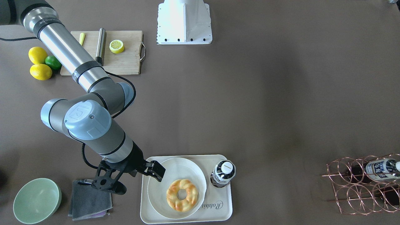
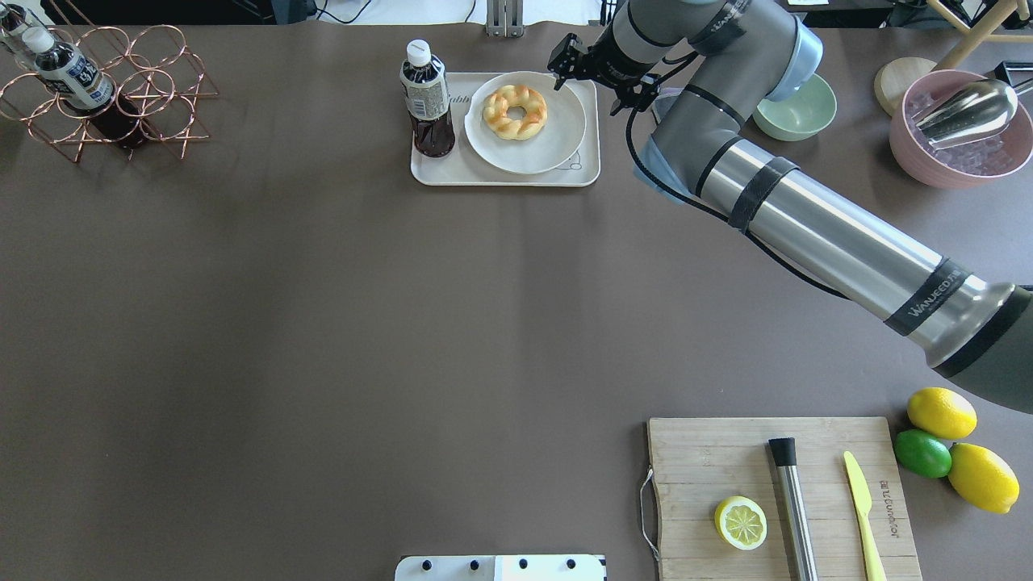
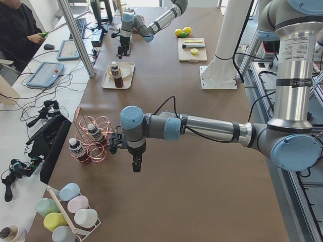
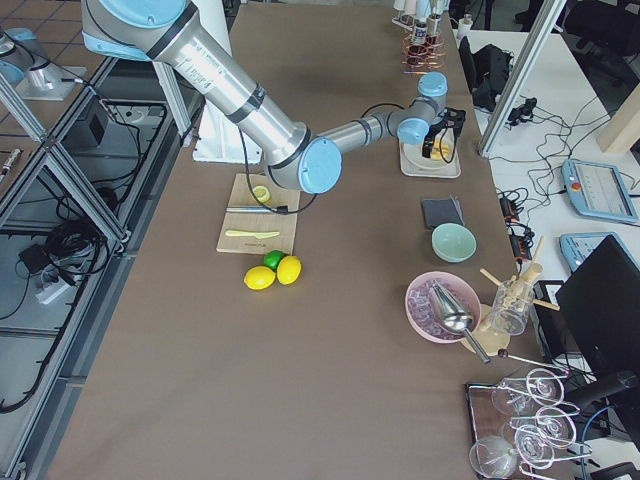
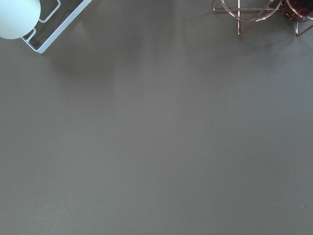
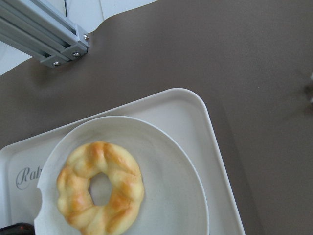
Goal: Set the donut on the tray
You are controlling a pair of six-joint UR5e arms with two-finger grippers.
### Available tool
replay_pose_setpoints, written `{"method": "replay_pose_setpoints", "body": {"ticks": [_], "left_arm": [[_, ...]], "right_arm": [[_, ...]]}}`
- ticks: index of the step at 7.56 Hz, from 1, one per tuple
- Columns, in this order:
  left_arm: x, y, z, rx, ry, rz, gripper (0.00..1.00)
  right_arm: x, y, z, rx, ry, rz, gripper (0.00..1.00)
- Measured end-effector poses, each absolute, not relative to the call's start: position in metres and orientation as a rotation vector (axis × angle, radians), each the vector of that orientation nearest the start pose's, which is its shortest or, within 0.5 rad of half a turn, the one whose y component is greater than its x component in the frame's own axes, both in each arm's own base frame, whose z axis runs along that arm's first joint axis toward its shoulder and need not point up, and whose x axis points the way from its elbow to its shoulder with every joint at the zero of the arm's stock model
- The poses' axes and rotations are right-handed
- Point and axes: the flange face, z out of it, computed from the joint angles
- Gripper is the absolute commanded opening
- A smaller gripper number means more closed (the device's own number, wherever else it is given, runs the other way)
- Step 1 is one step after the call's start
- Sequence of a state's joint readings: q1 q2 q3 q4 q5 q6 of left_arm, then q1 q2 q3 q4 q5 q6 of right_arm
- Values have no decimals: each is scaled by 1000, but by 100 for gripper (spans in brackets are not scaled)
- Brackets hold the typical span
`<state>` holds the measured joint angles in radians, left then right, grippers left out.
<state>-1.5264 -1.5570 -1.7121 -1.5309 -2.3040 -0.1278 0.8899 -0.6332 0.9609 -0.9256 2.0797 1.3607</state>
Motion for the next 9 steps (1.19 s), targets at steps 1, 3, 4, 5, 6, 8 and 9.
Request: {"method": "replay_pose_setpoints", "body": {"ticks": [1, 3, 4, 5, 6, 8, 9], "left_arm": [[-45, -491, 603, 20, 737, -48, 98], [-45, -490, 603, 19, 738, -49, 98], [-46, -489, 603, 19, 738, -50, 98], [-46, -487, 603, 20, 739, -51, 98], [-47, -486, 604, 18, 740, -52, 98], [-47, -481, 608, 11, 740, -54, 98], [-47, -480, 609, 8, 740, -54, 98]], "right_arm": [[-433, -706, 241, 64, -1065, 361, 100], [-350, -684, 257, 31, -1072, 323, 100], [-317, -664, 279, 41, -1052, 293, 100], [-288, -643, 301, 61, -1014, 254, 100], [-261, -626, 318, 75, -956, 207, 100], [-207, -590, 360, 102, -771, 91, 100], [-179, -575, 389, 94, -686, 31, 100]]}}
